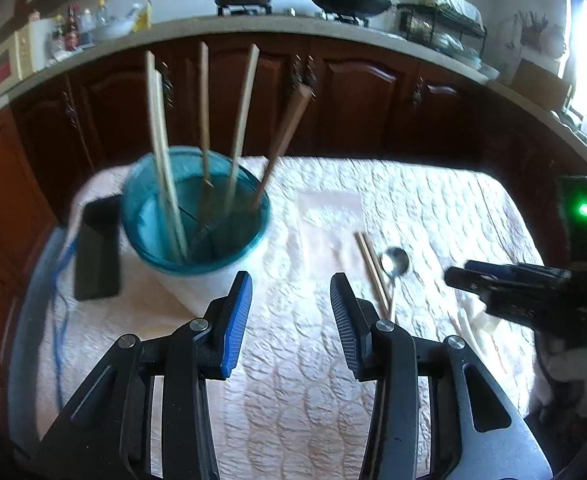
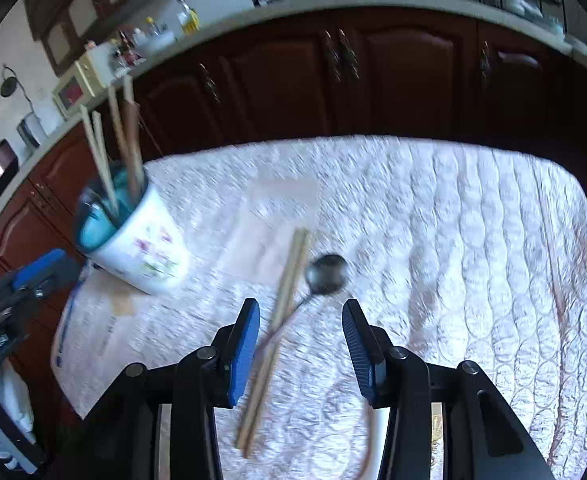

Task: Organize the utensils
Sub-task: 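Close the left tool on a wooden chopstick while the right tool grasps the metal spoon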

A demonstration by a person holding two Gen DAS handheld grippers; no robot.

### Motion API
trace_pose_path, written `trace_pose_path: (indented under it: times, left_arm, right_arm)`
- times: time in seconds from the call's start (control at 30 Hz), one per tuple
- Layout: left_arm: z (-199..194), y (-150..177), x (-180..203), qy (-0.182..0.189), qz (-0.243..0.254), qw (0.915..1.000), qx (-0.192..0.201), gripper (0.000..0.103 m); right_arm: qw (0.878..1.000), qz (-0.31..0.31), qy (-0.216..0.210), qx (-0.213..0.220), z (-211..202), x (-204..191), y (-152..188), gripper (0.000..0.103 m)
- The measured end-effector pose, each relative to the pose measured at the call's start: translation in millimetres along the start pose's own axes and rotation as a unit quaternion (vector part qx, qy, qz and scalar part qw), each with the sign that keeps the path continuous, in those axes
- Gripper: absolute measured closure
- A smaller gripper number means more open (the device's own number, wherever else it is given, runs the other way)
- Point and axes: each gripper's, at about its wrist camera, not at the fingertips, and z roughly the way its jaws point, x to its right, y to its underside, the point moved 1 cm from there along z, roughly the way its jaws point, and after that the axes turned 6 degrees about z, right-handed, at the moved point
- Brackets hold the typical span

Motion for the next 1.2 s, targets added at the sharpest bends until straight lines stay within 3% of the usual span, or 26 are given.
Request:
trace_pose_path:
  times: [0.17, 0.43, 0.47, 0.57, 0.7, 0.9, 1.2]
  left_arm:
    - [12.9, 6.0, 4.6, 0.011, 0.005, 0.9998, -0.018, 0.063]
    - [32.6, 13.5, 12.7, 0.033, 0.018, 0.9981, -0.049, 0.063]
    - [35.2, 13.9, 14.6, 0.035, 0.02, 0.9978, -0.052, 0.063]
    - [45.8, 12.3, 21.8, 0.046, 0.024, 0.9969, -0.06, 0.063]
    - [69.1, 3.6, 35.0, 0.082, 0.02, 0.9935, -0.077, 0.063]
    - [111.8, -13.9, 53.0, 0.124, 0.015, 0.9862, -0.109, 0.063]
    - [166.6, -20.8, 69.9, 0.086, 0.028, 0.984, -0.153, 0.065]
  right_arm:
    - [0.997, 0.055, -0.034, -0.038, 37.7, 19.9, -5.2, 0.07]
    - [0.994, 0.089, -0.03, -0.053, 91.9, 50.2, -33.0, 0.07]
    - [0.995, 0.081, -0.035, -0.051, 95.6, 51.0, -34.0, 0.073]
    - [0.996, 0.056, -0.052, -0.045, 101.4, 49.8, -35.1, 0.095]
    - [0.995, 0.041, -0.075, -0.046, 82.9, 55.5, -30.7, 0.1]
    - [0.997, -0.011, -0.052, -0.051, 51.6, 72.5, -19.7, 0.1]
    - [0.997, 0.01, -0.054, -0.06, 44.9, 104.6, -10.9, 0.1]
